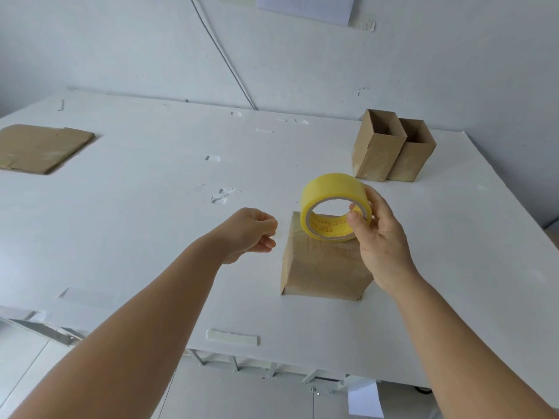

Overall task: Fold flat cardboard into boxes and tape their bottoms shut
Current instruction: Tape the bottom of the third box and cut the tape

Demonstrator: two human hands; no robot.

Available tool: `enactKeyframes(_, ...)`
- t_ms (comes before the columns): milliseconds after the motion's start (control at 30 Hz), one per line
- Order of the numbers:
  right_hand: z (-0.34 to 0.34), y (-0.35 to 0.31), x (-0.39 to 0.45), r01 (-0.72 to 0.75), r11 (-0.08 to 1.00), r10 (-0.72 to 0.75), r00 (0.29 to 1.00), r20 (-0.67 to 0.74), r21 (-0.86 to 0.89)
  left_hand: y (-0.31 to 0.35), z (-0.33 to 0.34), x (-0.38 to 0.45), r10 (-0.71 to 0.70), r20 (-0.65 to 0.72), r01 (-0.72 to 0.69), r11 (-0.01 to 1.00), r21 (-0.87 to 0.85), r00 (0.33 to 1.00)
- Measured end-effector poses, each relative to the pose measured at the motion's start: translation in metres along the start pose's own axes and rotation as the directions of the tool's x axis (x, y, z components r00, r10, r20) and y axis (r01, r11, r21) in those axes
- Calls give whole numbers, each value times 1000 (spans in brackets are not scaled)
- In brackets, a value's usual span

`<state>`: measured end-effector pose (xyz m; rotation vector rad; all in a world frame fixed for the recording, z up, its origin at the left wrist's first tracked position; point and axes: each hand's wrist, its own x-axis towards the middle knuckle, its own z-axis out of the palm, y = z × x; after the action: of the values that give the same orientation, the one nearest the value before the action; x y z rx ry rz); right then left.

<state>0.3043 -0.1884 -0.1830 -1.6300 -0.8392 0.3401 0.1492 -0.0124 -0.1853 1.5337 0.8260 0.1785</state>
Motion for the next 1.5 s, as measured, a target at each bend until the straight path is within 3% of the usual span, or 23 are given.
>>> enactKeyframes(367,0,-7,-2,-2,1000,1,998,65,15,-13,9,9,0,-25,1,999,33,1000)
enactKeyframes(567,-2,-3,1,-34,999,35,997,64,-10,-30,35,16,-55,-55,48,991,-126,997)
enactKeyframes(667,-2,-1,2,-40,998,42,997,65,-38,-36,37,14,-135,-174,138,990,5,975)
enactKeyframes(767,-2,0,1,-42,998,45,998,53,-53,-34,38,4,77,-253,-46,991,125,964)
enactKeyframes(833,-1,0,1,-45,998,47,998,45,-45,-26,41,-7,253,-131,-248,967,51,959)
enactKeyframes(900,1,0,1,-47,998,49,998,46,-44,-17,50,-16,343,78,-330,934,-137,936)
enactKeyframes(967,1,0,1,-53,997,56,997,61,-50,-13,63,-21,431,159,-406,898,-170,888)
enactKeyframes(1067,2,-3,3,-65,995,70,996,62,-76,-9,71,-18,434,124,-429,901,-69,892)
enactKeyframes(1200,3,-6,2,-79,994,83,995,51,-78,2,60,-2,389,145,-415,864,285,910)
enactKeyframes(1233,2,-6,2,-84,994,87,995,44,-73,5,60,1,379,155,-409,858,311,912)
enactKeyframes(1367,-1,-6,5,-145,989,145,987,63,0,1,63,7,389,144,-408,900,152,910)
enactKeyframes(1500,-14,-10,12,-176,976,158,978,139,127,-2,57,14,418,135,-439,843,310,898)
